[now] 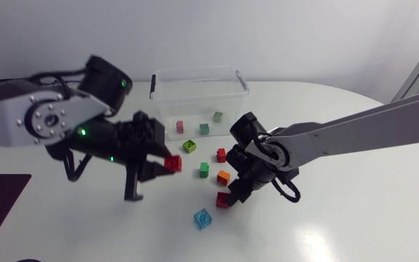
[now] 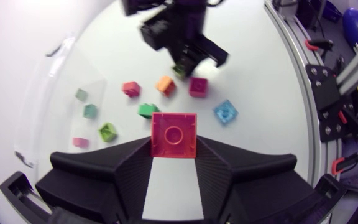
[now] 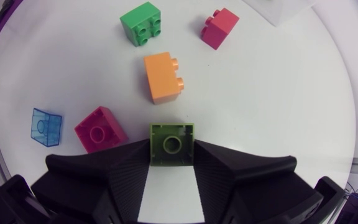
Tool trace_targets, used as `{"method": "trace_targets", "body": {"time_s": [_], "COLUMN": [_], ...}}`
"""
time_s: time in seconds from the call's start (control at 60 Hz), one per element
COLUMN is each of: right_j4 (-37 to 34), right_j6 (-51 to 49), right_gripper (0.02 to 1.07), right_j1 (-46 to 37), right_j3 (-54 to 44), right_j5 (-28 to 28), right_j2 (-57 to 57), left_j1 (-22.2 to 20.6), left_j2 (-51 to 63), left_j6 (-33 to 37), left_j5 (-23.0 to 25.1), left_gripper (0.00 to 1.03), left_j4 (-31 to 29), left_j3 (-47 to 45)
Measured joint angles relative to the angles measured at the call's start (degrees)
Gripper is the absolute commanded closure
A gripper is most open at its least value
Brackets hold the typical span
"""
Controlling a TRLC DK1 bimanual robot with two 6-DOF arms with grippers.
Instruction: Place the duplo bricks in the container
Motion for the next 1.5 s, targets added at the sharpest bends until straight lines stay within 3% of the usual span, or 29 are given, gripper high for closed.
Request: {"method": "trace_targets", "body": {"time_s": [0.167,0.317,0.45,0.733,0.783,0.867,0.883,0.933,1.1,1.3,1.5], "right_j4": [-2.6,-5.4,-6.7,-7.5,-7.4,-7.4,-7.4,-7.4,-7.4,-7.4,-7.4], "right_j6": [0.0,0.0,0.0,0.7,0.9,1.3,1.4,1.5,1.6,1.6,1.6], "right_gripper": [0.73,0.73,0.73,0.73,0.73,0.73,0.73,0.73,0.73,0.73,0.73], "right_j1": [-0.1,-0.6,-0.8,-2.8,-3.4,-4.5,-4.7,-5.3,-6.8,-7.7,-8.4], "right_j3": [-0.5,1.3,4.2,13.6,15.6,19.6,20.5,22.8,29.6,37.4,43.2], "right_j5": [0.2,0.5,0.6,0.6,0.6,0.6,0.6,0.6,0.6,0.6,0.6], "right_j2": [-4.7,-8.3,-9.3,-9.6,-9.5,-8.6,-8.3,-7.4,-3.0,3.2,7.5], "left_j1": [4.5,5.4,6.0,9.5,9.9,10.1,10.2,10.3,10.2,8.5,5.6], "left_j2": [4.3,10.8,19.4,35.8,37.4,38.4,38.5,38.5,33.6,17.9,4.3], "left_j6": [-6.8,-14.2,-19.2,-24.8,-25.9,-27.3,-27.6,-28.4,-29.5,-29.7,-29.8], "left_j5": [0.7,0.3,-3.1,-10.0,-10.4,-11.7,-11.7,-11.8,-12.1,-12.1,-11.0], "left_gripper": [0.78,0.78,0.78,0.76,0.69,0.26,0.16,0.04,0.04,0.04,0.04], "left_j4": [7.5,17.3,23.3,29.0,29.2,29.3,29.2,29.1,30.5,32.9,33.2], "left_j3": [11.6,16.4,21.4,32.5,34.5,36.3,36.3,36.3,30.0,15.4,6.7]}}
